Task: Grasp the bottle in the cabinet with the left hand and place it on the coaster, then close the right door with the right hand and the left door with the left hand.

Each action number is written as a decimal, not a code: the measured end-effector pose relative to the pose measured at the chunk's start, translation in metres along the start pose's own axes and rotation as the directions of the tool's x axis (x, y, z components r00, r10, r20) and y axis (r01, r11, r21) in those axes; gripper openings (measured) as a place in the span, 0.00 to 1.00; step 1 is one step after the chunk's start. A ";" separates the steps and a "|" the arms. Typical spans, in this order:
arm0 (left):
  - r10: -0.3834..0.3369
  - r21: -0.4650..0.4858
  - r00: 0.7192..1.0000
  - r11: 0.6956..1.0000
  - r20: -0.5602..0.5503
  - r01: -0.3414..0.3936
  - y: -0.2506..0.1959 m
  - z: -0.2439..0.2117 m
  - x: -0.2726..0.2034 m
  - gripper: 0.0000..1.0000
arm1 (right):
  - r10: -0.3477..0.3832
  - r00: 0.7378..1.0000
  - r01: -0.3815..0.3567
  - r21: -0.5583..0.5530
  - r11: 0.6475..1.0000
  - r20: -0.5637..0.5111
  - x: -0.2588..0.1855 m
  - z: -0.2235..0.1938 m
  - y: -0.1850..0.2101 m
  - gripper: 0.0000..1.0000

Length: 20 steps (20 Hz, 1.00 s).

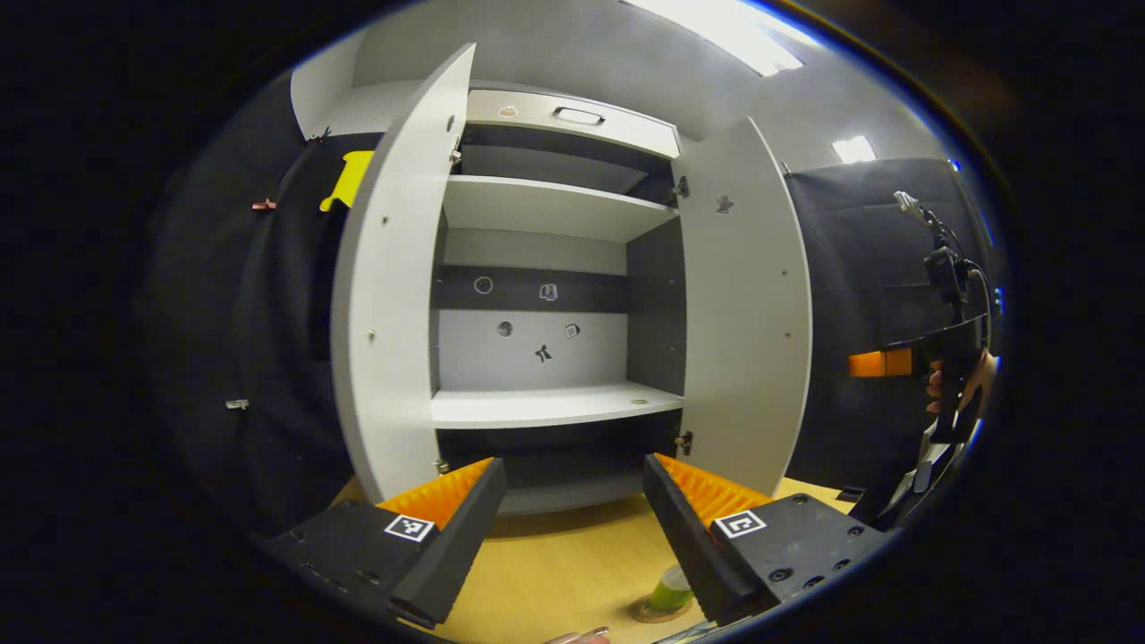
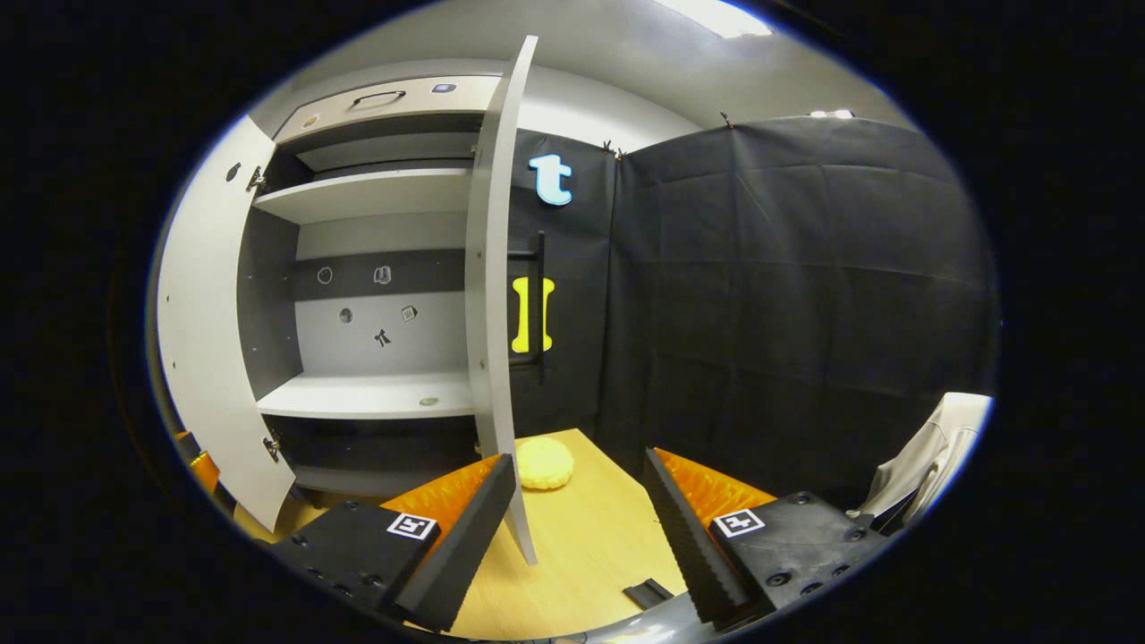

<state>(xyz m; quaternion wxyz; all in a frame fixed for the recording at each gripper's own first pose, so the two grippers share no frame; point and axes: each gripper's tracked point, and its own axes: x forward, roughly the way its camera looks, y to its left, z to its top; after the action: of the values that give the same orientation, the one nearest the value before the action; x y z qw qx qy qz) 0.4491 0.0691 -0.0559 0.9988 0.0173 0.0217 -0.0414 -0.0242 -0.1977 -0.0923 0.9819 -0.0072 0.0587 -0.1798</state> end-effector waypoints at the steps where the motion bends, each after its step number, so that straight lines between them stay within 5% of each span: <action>1: 0.030 0.003 1.000 1.000 -0.002 -0.030 0.010 0.003 -0.002 0.98 | 0.000 1.000 0.000 -0.007 1.000 0.010 0.006 0.008 -0.004 0.96; 12: 0.345 0.061 0.939 0.937 0.003 -0.344 0.078 0.038 -0.031 0.98 | 0.209 0.966 -0.208 -0.022 0.978 0.151 0.070 0.079 0.007 0.96; 20: 0.362 -0.049 0.931 0.930 -0.038 -0.364 0.058 0.034 -0.033 0.98 | 0.382 0.911 -0.373 -0.082 0.924 0.154 0.076 0.082 0.035 0.92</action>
<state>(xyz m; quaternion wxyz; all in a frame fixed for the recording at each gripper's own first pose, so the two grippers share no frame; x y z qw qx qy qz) 0.4222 0.1282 -0.0188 0.9889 -0.0061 0.0333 0.1449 0.0679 -0.1925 -0.0203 0.9990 -0.0358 -0.0190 0.0161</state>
